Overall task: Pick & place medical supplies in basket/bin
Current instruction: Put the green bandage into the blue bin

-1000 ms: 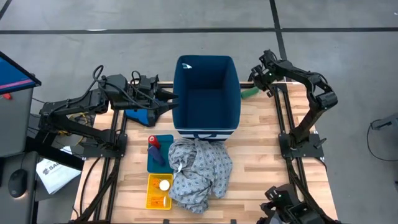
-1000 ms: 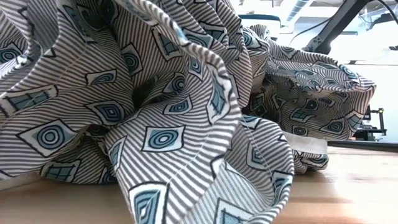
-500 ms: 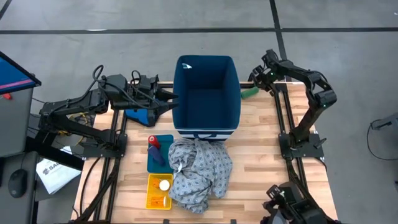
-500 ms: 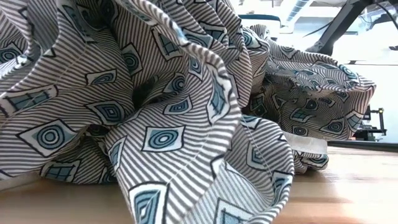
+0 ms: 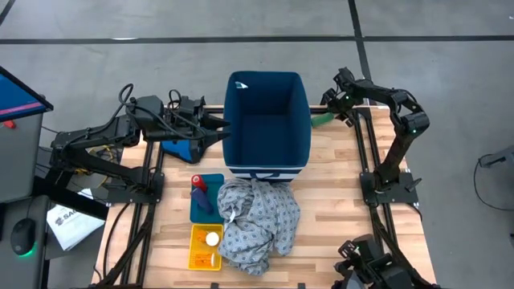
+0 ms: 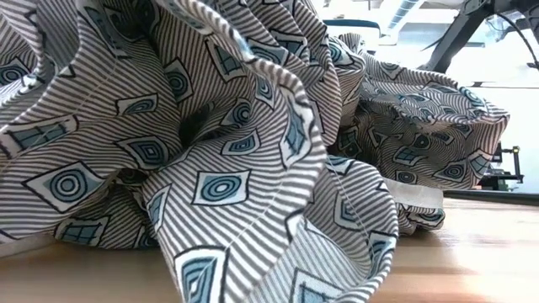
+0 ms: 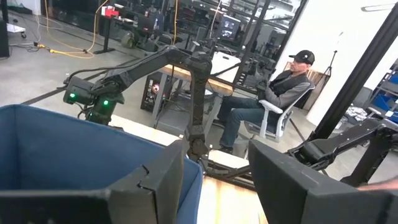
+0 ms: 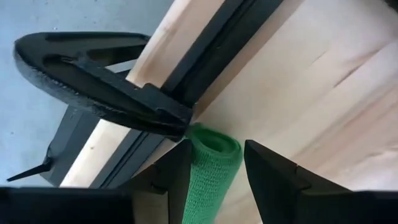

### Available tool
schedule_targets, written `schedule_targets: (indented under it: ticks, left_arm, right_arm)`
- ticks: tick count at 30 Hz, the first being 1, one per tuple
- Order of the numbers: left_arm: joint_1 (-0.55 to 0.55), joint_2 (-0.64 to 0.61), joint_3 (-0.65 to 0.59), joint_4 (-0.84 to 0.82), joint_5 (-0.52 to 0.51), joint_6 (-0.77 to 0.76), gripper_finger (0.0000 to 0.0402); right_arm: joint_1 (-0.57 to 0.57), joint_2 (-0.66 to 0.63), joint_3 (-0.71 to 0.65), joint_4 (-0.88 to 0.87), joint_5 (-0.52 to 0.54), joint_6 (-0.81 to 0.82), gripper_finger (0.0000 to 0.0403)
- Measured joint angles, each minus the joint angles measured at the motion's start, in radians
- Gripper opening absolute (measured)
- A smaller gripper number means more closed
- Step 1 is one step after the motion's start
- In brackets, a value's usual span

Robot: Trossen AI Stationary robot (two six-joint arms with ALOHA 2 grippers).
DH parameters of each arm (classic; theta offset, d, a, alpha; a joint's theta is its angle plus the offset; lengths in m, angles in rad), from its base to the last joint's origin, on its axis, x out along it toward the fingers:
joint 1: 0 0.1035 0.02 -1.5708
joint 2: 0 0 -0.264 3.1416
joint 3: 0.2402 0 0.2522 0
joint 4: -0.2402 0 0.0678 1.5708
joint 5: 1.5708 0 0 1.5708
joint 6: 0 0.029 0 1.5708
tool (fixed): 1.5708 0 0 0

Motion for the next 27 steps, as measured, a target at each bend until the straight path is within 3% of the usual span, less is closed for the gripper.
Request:
schedule_targets:
  ticks: [17,27]
  left_arm:
    - [0.0,0.0,0.0,0.013,0.0,-0.03,0.0173]
    - [0.0,0.0,0.0,0.019,0.0,-0.034,0.0173]
  right_arm:
    - [0.039,0.036,0.0,0.078,-0.014,0.05,0.015]
    - [0.04,0.036,0.0,0.073,-0.008,0.053,0.0076]
